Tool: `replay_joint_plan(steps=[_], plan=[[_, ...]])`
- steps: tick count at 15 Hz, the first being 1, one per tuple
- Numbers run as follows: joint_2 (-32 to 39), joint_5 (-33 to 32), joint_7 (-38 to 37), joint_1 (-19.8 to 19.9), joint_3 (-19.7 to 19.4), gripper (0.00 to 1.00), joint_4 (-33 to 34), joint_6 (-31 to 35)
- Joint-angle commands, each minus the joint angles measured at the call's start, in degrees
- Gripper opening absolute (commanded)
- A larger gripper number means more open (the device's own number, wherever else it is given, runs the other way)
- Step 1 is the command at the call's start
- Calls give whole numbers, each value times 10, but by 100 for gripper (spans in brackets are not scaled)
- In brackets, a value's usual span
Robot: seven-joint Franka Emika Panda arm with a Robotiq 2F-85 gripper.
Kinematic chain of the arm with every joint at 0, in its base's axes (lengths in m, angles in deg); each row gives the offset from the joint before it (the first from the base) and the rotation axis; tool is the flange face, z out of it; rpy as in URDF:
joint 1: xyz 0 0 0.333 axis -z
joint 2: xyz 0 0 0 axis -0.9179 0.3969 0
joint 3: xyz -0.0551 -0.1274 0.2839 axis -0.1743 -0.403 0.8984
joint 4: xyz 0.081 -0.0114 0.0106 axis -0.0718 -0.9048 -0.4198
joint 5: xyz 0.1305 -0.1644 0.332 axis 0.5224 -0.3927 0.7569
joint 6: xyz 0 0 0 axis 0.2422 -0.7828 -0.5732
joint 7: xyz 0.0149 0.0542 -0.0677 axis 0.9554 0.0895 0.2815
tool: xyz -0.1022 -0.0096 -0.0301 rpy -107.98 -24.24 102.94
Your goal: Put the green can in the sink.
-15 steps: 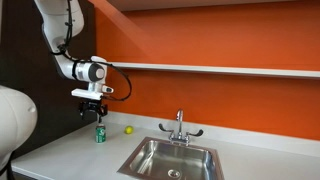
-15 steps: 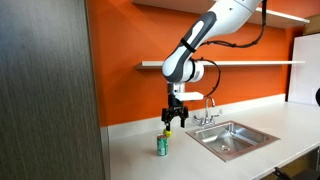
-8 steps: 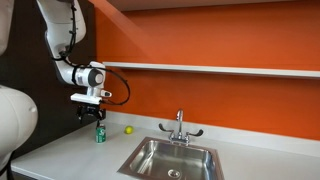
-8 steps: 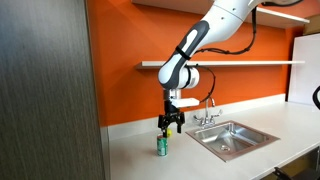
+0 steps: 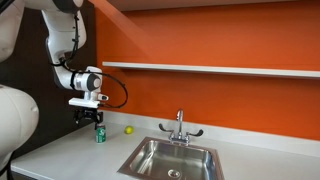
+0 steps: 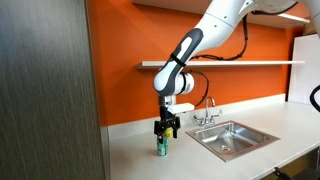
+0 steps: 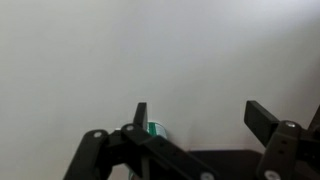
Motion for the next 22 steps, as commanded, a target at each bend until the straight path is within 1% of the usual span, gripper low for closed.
replay_joint_plan(steps=[1, 12, 22], plan=[[25, -22, -5, 2, 0, 100, 20, 12], [74, -51, -10, 0, -14, 100, 66, 20], [107, -60, -9, 3, -27, 100, 106, 28]])
